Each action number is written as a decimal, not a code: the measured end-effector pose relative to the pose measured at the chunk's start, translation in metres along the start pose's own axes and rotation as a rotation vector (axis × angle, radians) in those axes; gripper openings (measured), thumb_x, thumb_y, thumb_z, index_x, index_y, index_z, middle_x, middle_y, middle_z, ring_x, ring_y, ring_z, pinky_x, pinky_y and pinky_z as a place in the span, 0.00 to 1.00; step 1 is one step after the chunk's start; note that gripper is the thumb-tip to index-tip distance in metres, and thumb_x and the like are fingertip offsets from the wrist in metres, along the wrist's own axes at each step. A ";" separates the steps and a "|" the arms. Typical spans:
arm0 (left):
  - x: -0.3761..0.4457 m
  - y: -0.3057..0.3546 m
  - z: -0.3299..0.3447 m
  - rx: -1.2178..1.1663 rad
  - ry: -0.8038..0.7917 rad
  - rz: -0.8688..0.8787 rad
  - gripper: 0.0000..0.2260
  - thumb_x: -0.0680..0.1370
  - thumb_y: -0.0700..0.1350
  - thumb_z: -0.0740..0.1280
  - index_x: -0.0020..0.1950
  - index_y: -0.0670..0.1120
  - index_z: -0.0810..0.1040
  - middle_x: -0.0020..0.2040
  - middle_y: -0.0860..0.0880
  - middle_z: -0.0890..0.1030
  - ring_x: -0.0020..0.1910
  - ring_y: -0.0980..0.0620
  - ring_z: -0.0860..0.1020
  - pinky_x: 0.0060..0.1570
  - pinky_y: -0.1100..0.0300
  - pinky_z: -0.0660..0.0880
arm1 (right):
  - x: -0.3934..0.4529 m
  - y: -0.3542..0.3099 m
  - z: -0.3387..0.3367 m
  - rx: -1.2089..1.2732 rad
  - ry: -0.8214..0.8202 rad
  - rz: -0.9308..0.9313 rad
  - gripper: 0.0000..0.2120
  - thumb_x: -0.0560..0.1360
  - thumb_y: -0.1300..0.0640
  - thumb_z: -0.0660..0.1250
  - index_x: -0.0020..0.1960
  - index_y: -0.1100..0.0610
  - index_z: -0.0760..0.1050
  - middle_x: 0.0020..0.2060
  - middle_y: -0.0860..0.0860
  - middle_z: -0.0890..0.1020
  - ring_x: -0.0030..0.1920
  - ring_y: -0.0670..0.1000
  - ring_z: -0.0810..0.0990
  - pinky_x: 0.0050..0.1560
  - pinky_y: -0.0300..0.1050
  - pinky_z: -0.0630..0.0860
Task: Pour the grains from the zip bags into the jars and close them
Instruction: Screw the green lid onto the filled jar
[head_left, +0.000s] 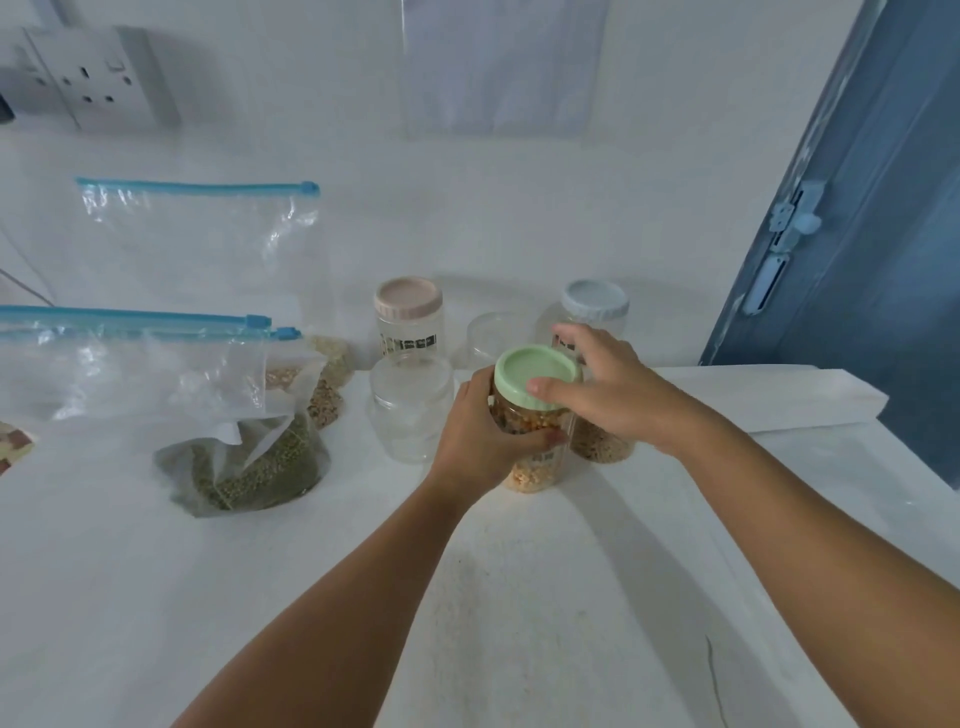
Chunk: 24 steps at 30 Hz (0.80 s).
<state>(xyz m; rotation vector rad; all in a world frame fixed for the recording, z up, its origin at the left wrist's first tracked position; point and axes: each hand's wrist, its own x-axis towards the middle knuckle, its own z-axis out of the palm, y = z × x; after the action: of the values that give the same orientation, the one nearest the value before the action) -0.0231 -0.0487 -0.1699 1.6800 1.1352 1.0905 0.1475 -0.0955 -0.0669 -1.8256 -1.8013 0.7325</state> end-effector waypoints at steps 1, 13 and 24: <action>-0.001 0.000 0.000 0.001 0.003 0.001 0.42 0.58 0.61 0.85 0.69 0.60 0.73 0.62 0.56 0.79 0.62 0.56 0.80 0.59 0.50 0.82 | 0.001 -0.002 0.000 -0.006 -0.078 -0.006 0.41 0.75 0.36 0.72 0.81 0.43 0.58 0.76 0.47 0.65 0.78 0.51 0.60 0.76 0.58 0.63; -0.005 0.004 0.008 0.028 0.066 -0.009 0.41 0.59 0.60 0.85 0.69 0.62 0.72 0.63 0.57 0.78 0.63 0.57 0.78 0.60 0.51 0.81 | 0.002 0.010 0.005 -0.076 0.035 0.051 0.43 0.68 0.26 0.71 0.76 0.44 0.64 0.65 0.49 0.66 0.73 0.53 0.62 0.70 0.56 0.67; -0.005 0.013 0.001 0.006 0.017 -0.039 0.39 0.61 0.53 0.86 0.68 0.58 0.74 0.60 0.58 0.81 0.58 0.61 0.80 0.58 0.51 0.82 | 0.010 0.001 -0.005 -0.302 0.017 -0.047 0.43 0.70 0.29 0.72 0.79 0.45 0.62 0.73 0.47 0.67 0.75 0.56 0.61 0.69 0.56 0.60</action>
<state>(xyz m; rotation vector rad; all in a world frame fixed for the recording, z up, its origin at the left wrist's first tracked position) -0.0200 -0.0566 -0.1587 1.6495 1.1786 1.0793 0.1517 -0.0851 -0.0646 -1.9597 -2.0254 0.4441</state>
